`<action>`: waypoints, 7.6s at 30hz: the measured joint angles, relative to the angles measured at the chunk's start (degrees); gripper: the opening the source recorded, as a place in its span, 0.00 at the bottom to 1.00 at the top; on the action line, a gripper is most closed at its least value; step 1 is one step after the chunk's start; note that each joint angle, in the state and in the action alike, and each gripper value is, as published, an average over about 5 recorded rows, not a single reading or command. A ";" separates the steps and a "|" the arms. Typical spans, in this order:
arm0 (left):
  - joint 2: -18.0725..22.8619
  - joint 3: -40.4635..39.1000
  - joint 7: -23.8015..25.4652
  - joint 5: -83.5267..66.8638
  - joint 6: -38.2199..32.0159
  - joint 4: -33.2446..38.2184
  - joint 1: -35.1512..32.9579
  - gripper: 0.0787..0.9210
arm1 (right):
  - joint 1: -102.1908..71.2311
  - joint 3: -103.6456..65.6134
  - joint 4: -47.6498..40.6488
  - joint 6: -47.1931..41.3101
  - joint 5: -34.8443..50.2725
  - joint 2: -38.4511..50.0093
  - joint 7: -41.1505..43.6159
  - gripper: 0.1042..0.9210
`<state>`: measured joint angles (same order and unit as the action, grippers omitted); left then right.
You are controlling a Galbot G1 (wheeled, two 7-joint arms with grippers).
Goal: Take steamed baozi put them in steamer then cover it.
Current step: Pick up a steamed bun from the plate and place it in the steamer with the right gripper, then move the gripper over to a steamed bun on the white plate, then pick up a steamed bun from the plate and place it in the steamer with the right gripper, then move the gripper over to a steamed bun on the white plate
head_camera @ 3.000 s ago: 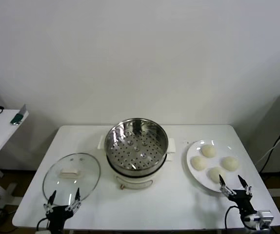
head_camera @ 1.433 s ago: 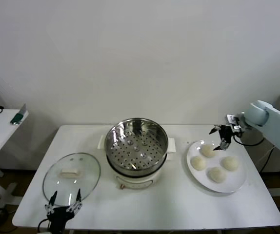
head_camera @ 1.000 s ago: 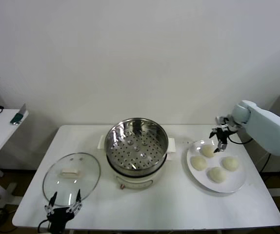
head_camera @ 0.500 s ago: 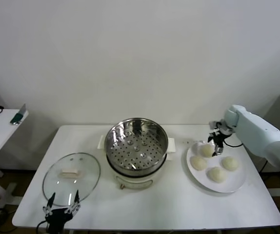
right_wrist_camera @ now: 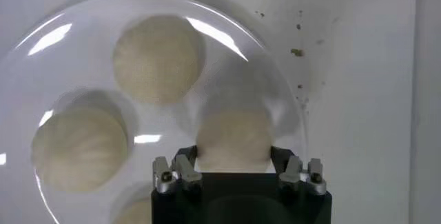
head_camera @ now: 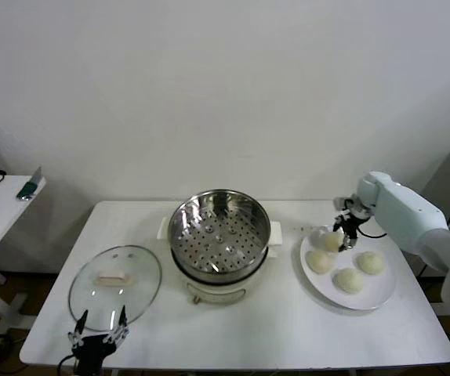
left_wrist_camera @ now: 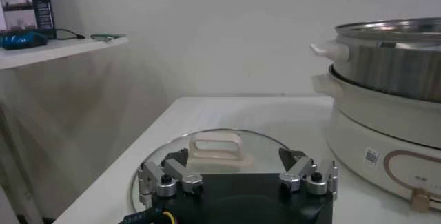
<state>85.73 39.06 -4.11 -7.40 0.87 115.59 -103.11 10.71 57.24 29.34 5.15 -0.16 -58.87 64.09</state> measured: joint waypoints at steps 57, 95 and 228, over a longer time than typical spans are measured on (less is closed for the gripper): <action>0.31 -0.36 -0.75 0.32 -0.82 1.48 -0.14 0.88 | 13.77 12.96 15.75 33.06 -16.32 -25.25 -5.86 0.73; 0.81 -1.31 -0.74 1.16 -0.44 1.18 0.59 0.88 | 36.90 47.77 42.99 -7.33 30.89 13.42 -8.20 0.88; 0.94 -1.22 -1.49 2.24 -0.13 3.81 -0.11 0.88 | 43.12 48.55 45.88 -20.07 42.94 -1.75 -7.23 0.88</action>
<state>86.67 37.85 -5.60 -5.15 0.74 119.40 -103.22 53.83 105.79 75.23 -14.92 42.78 -60.62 56.86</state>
